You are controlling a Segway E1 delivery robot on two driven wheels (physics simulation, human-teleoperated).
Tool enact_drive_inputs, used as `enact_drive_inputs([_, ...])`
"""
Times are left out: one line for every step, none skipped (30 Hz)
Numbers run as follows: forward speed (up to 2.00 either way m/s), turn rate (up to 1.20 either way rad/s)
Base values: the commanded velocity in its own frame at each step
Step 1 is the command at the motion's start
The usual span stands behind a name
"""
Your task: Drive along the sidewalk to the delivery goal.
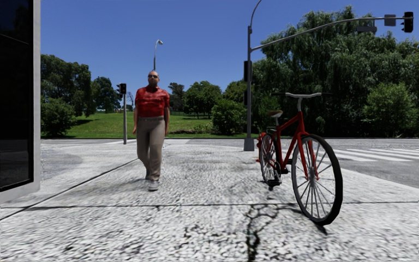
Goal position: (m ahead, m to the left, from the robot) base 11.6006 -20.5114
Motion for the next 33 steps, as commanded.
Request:
enact_drive_inputs([1.07, 0.0])
enact_drive_inputs([1.07, 0.0])
enact_drive_inputs([1.07, 0.0])
enact_drive_inputs([1.07, 0.0])
enact_drive_inputs([1.07, 0.0])
enact_drive_inputs([1.07, 0.0])
enact_drive_inputs([1.07, 0.0])
enact_drive_inputs([1.07, 0.0])
enact_drive_inputs([1.07, 0.0])
enact_drive_inputs([1.07, 0.0])
enact_drive_inputs([1.07, 0.0])
enact_drive_inputs([1.07, 0.0])
enact_drive_inputs([1.07, 0.0])
enact_drive_inputs([1.07, 0.0])
enact_drive_inputs([1.07, 0.0])
enact_drive_inputs([1.07, 0.0])
enact_drive_inputs([1.07, 0.0])
enact_drive_inputs([1.07, 0.0])
enact_drive_inputs([1.07, 0.0])
enact_drive_inputs([1.07, 0.0])
enact_drive_inputs([1.07, 0.0])
enact_drive_inputs([1.07, 0.0])
enact_drive_inputs([1.07, 0.0])
enact_drive_inputs([1.07, 0.0])
enact_drive_inputs([1.07, 0.0])
enact_drive_inputs([1.07, 0.0])
enact_drive_inputs([1.07, 0.0])
enact_drive_inputs([1.07, 0.0])
enact_drive_inputs([1.07, 0.0])
enact_drive_inputs([1.07, 0.0])
enact_drive_inputs([1.07, 0.0])
enact_drive_inputs([1.07, 0.0])
enact_drive_inputs([1.07, 0.0])
